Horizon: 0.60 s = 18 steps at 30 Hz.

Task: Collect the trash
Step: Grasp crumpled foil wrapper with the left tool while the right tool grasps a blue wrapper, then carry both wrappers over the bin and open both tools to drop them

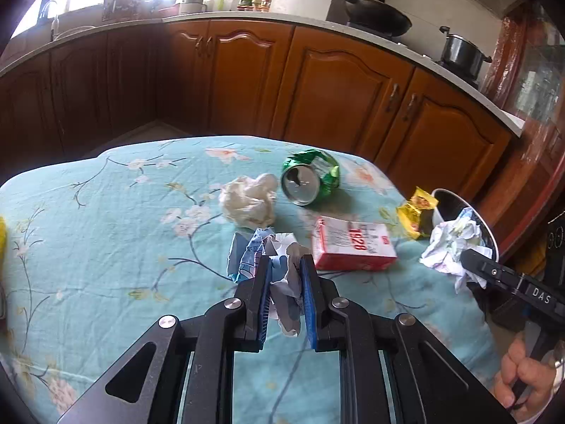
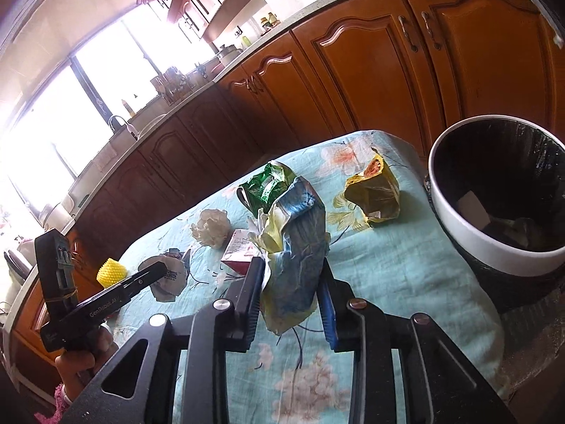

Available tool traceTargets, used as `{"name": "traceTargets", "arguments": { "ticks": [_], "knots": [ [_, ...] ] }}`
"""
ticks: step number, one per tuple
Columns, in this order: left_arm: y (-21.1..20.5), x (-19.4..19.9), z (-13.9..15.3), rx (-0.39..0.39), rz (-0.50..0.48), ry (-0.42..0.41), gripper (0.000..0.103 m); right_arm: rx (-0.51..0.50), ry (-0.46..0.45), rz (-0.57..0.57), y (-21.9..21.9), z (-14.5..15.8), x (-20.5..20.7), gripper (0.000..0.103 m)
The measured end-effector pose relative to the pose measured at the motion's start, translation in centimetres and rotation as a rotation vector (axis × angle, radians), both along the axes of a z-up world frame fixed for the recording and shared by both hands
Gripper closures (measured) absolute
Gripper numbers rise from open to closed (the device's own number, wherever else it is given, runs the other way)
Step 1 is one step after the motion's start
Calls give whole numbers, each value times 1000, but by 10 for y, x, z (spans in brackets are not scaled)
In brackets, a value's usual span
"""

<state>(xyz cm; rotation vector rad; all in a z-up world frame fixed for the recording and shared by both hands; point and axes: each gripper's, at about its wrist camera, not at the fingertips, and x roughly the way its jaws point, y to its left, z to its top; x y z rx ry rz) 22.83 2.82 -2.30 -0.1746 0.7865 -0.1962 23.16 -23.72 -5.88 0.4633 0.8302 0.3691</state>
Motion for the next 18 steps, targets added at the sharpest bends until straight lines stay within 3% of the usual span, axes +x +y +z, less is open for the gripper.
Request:
{"name": "traceTargets", "arguments": {
  "ticks": [9,18],
  "knots": [
    [-64,-20,8,1,-168,-12,88,-1,18,-79,-41,-4,-32,73],
    [-113,-13,6,-8,-265,2,88,-20,15,-164,-85,-6,-50,73]
  ]
}}
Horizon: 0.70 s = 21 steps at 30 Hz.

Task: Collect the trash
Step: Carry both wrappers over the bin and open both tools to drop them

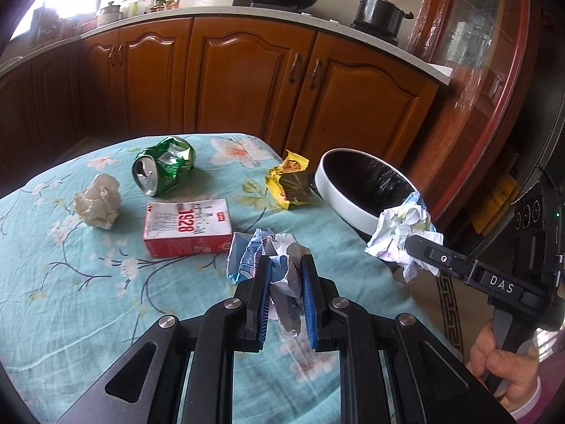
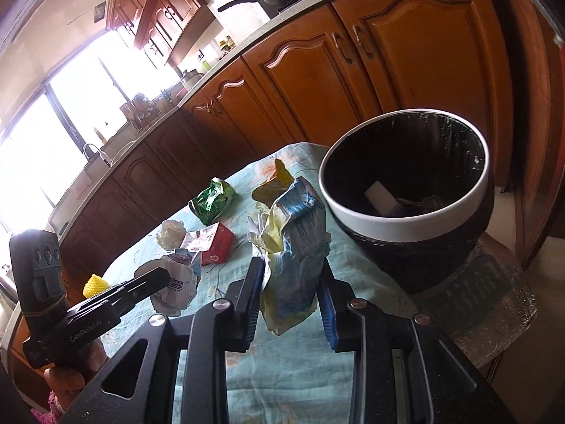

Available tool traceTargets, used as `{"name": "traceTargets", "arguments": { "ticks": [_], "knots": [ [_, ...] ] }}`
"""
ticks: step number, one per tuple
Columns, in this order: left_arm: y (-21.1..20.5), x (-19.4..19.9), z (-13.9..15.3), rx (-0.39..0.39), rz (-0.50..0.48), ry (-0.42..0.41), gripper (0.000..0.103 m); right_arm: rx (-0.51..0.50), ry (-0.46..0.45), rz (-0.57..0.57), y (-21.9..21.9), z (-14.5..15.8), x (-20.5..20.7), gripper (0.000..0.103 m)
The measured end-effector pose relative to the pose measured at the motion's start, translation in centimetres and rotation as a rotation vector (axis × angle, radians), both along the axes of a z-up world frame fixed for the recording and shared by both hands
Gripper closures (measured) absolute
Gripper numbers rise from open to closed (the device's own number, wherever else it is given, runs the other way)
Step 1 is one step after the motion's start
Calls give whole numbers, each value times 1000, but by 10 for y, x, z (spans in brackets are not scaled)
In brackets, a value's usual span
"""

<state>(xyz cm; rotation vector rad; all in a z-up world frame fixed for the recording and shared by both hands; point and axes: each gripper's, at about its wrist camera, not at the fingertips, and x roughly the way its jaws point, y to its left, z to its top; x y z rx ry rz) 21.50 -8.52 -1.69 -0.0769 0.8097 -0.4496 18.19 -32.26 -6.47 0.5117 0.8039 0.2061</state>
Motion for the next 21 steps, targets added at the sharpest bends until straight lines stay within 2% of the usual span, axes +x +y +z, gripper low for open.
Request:
{"name": "traceTargets", "arguments": {
  "ticks": [10,21],
  "knots": [
    [-42,20,-1,1,-55,0,88,-29,-5,-57,-33,2,-2,72],
    [-91,60,2,-6,-98,-6,87,-90,-27,-98,-65,14,21,71]
  ]
}}
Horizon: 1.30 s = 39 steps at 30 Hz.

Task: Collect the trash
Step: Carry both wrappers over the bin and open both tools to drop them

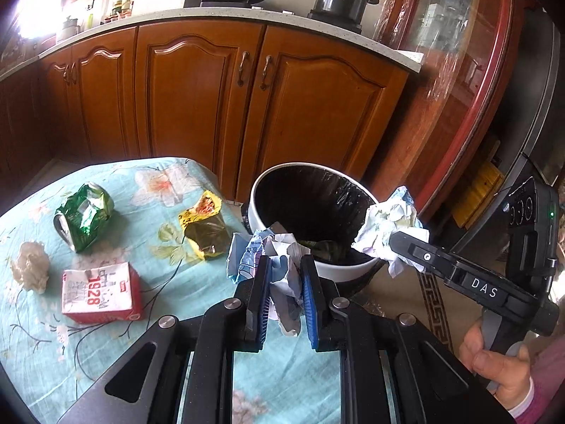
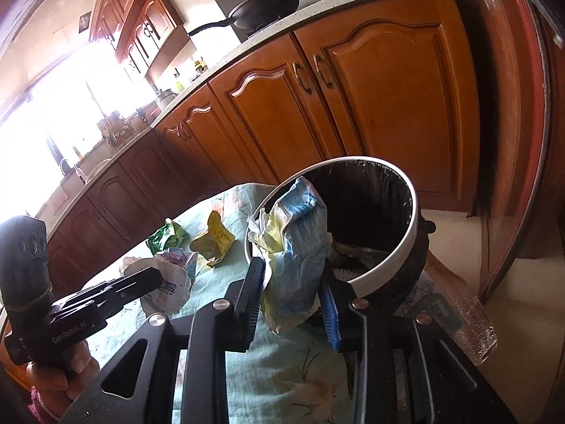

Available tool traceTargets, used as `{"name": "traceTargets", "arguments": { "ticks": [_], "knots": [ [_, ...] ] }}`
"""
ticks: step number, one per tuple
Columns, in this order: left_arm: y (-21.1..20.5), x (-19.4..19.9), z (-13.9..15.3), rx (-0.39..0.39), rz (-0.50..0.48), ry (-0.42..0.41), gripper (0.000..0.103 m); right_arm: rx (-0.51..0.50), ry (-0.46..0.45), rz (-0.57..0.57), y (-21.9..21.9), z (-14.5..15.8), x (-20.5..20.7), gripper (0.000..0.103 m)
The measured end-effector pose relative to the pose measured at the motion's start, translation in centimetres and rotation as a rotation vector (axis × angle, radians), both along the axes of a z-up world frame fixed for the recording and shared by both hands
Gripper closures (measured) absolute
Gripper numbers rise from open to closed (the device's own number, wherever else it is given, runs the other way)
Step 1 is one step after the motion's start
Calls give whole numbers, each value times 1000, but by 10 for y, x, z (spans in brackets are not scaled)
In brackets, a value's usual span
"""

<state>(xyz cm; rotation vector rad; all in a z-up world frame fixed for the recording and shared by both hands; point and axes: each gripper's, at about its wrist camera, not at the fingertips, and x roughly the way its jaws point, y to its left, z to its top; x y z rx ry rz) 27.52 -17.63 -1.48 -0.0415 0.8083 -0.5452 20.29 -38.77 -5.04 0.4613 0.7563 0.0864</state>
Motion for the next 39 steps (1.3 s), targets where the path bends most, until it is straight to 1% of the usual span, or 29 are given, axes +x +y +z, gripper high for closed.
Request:
{"name": "traceTargets", "arguments": {
  "ticks": [4,8,13,22,23,25,26,27,28,30,32,36,39],
  "knots": [
    [-18,19,1,-6,-27,-9,87,-20,6,-12,-12,4,13,70],
    [-40,40,-1,9,-42,-6,87,-50,12,-10,-20,6,24,70],
    [-58,65,-10,15,-50,32,87,-79,23,0,-25,6,39,70],
    [-82,97,-28,37,-43,79,87,-112,79,10,-32,-10,59,70],
    [-84,100,-29,39,-45,82,87,-112,83,11,-33,-11,61,68],
    [-87,100,-31,50,-58,82,83,-110,89,10,-36,-12,64,66],
    [-89,101,-32,54,-59,84,78,-109,86,8,-37,-12,65,59],
    [-89,101,-33,57,-60,90,68,-106,86,7,-38,-13,65,55],
    [-89,99,-33,59,-60,93,64,-98,86,7,-39,-12,66,51],
    [-89,97,-33,58,-54,89,53,-78,86,5,-42,-13,66,49],
    [-87,94,-33,58,-56,93,50,-74,83,-3,-45,-13,64,46],
    [-74,85,-32,34,-34,97,49,-61,70,-18,-47,-9,54,45],
    [-59,72,-30,3,-17,104,49,-49,53,-24,-45,-6,42,37]
  ]
}}
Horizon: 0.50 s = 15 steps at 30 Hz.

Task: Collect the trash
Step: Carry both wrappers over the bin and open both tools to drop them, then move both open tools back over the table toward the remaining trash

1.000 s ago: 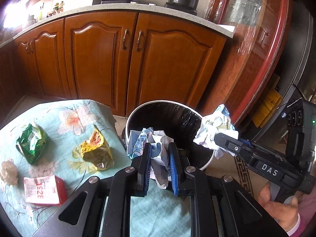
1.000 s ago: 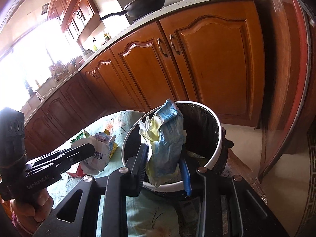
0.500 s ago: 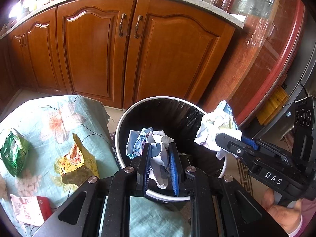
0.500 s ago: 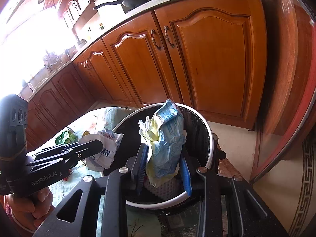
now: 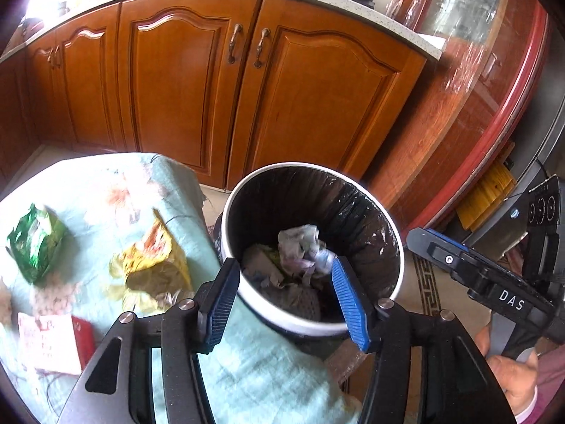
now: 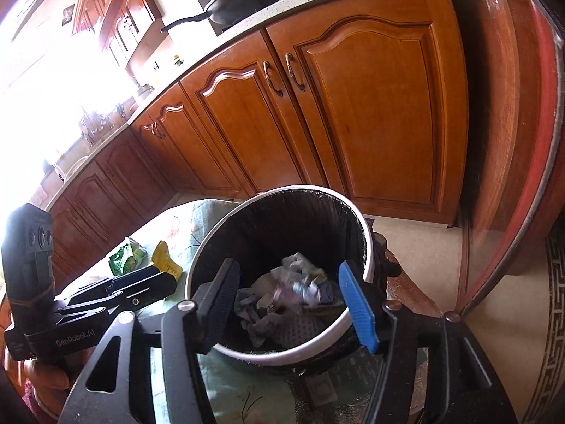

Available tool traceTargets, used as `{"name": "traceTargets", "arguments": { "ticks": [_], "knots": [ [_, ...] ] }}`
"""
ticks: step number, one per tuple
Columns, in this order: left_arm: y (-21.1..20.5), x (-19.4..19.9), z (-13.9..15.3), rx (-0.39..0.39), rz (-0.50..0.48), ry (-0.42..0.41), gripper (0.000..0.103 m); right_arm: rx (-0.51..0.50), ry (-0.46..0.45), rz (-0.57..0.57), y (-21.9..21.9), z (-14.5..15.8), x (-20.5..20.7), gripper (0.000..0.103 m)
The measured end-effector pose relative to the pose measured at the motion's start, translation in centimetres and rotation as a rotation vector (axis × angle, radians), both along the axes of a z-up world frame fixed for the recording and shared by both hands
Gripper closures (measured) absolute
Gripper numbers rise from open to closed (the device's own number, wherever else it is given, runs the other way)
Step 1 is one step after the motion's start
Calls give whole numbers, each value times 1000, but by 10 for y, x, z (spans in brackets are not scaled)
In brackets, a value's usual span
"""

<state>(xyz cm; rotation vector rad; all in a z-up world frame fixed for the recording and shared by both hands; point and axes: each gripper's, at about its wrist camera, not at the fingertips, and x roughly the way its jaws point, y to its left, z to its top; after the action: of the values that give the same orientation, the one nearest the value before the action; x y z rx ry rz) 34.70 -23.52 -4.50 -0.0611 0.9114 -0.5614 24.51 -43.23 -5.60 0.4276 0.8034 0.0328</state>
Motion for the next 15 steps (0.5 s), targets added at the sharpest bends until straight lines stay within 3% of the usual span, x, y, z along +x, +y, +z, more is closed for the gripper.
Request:
{"name": "traceTargets", "arguments": {
  "ticks": [5,15],
  "knots": [
    [36,-32,-2,-21,59,-13,43,42,-36,6,15,3,-25,18],
    [111,-97,-10,-21,169,0,43,100,-16,57,67,-6,-58,18]
  ]
}}
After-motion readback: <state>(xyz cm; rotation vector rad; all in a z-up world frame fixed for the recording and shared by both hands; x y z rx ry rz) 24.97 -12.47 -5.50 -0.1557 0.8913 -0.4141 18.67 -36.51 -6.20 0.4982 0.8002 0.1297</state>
